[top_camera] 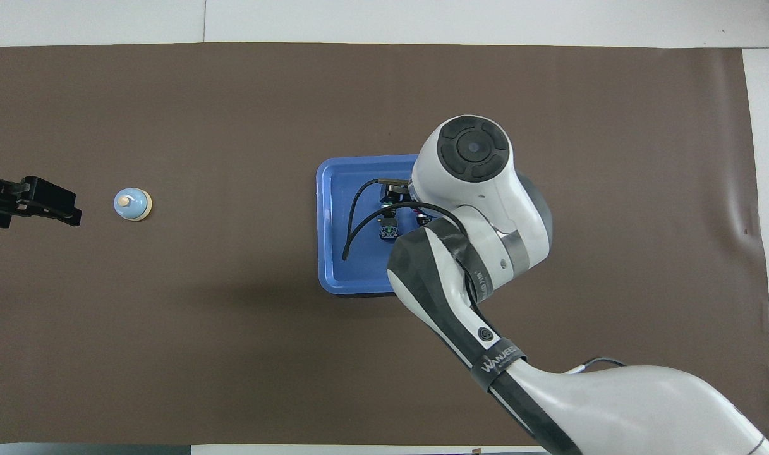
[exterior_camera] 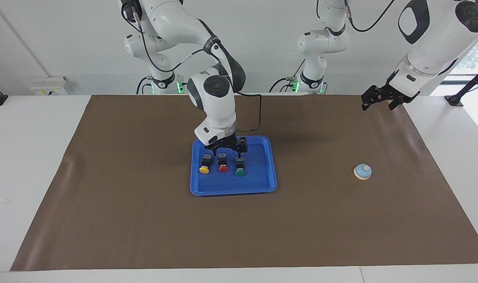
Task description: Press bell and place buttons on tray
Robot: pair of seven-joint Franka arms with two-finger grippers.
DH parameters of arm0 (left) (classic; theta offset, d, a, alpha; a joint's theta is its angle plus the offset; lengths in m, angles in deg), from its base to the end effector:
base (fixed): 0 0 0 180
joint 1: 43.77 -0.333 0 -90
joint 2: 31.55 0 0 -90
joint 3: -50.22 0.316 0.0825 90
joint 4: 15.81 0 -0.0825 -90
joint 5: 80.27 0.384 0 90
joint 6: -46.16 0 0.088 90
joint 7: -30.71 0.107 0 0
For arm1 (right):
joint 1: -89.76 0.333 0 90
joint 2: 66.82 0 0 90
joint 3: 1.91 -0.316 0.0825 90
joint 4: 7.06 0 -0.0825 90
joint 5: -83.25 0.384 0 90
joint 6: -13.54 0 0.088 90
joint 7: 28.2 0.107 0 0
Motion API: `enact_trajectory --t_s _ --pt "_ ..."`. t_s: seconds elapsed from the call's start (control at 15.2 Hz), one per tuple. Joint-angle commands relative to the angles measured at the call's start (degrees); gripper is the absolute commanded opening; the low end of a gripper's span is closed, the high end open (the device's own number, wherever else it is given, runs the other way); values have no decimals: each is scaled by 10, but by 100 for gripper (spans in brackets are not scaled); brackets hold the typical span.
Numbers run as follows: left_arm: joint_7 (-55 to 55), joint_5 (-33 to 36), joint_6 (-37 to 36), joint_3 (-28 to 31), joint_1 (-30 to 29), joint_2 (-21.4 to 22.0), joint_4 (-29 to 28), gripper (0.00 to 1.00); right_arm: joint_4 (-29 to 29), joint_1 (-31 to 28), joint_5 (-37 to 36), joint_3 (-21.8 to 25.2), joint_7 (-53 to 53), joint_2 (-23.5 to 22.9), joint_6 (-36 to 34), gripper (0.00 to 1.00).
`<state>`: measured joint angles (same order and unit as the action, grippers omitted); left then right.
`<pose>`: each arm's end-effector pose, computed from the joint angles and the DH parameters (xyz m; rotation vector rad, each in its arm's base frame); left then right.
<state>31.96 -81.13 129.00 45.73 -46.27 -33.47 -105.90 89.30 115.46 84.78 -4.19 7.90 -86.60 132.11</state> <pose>0.5491 -0.0201 0.5955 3.1137 -0.0894 -0.2498 0.5817 0.3078 0.4043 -3.0779 0.2415 -0.0254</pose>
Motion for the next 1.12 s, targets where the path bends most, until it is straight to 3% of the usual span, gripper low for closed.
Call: enact_trajectory --t_s 0.0,0.2,0.53,0.85,1.05 --pt "-6 7 -8 2 2 2 6 100 58 -70 -4 -6 -94 70 -9 100" --pt "-6 7 -8 2 1 2 6 100 60 -135 -4 -6 -204 117 -85 100" --pt "-6 7 -8 2 1 2 6 100 61 -217 -5 -6 -278 187 -174 100" --pt "-6 7 -8 2 2 2 6 100 59 -253 -5 -5 -287 262 -266 100" --pt "-6 7 -7 2 2 2 6 100 54 -260 -9 -5 -304 263 -280 100"
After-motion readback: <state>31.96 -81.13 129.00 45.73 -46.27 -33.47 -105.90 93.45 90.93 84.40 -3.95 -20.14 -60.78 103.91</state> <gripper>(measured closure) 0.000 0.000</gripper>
